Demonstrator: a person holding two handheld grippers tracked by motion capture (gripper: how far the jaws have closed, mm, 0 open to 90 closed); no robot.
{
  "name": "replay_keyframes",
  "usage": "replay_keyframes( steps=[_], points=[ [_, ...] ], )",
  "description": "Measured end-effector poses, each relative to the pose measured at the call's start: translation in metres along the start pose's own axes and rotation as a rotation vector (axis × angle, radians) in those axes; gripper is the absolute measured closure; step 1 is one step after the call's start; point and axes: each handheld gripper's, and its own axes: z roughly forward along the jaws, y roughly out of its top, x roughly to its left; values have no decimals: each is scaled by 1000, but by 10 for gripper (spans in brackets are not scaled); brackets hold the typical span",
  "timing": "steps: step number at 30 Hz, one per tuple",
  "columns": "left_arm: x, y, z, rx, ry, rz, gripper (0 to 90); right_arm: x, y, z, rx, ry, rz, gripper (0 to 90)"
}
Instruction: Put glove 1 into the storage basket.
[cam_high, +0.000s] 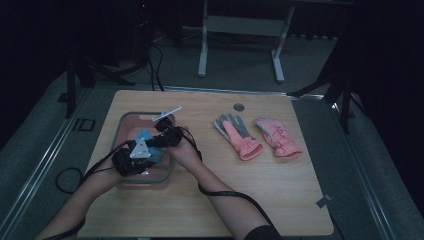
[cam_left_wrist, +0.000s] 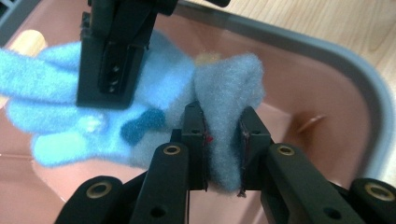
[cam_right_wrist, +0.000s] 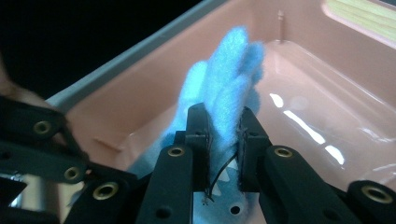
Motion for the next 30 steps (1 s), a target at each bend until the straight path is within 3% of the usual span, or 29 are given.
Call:
replay_keyframes(
  steps=[5,9,13,18,20,23,27,28,30],
  points=[
    [8,1,11,25,-15,-9,771,-9,1,10,40,-43,3,779],
    [14,1,20,45,-32,-30,770,-12,2,16,55,-51,4,770],
    [18,0,28,49,-39,-36,770,-9,4,22,80,-108,-43,734],
    [20,-1,33,43,-57,-65,765,-8,6,24,79,-120,-45,616],
    [20,-1,36,54,-56,-63,755,-8,7,24,59,-124,-45,494],
    [21,-1,38,64,-64,-72,733,-9,9,21,41,-135,-44,385],
    [21,0,39,60,-74,-91,641,-15,9,17,41,-144,-19,271],
    [21,0,39,51,-75,-98,526,-19,9,14,33,-135,-1,233],
    [22,1,37,49,-70,-117,476,-21,9,11,22,-131,7,218]
  ],
)
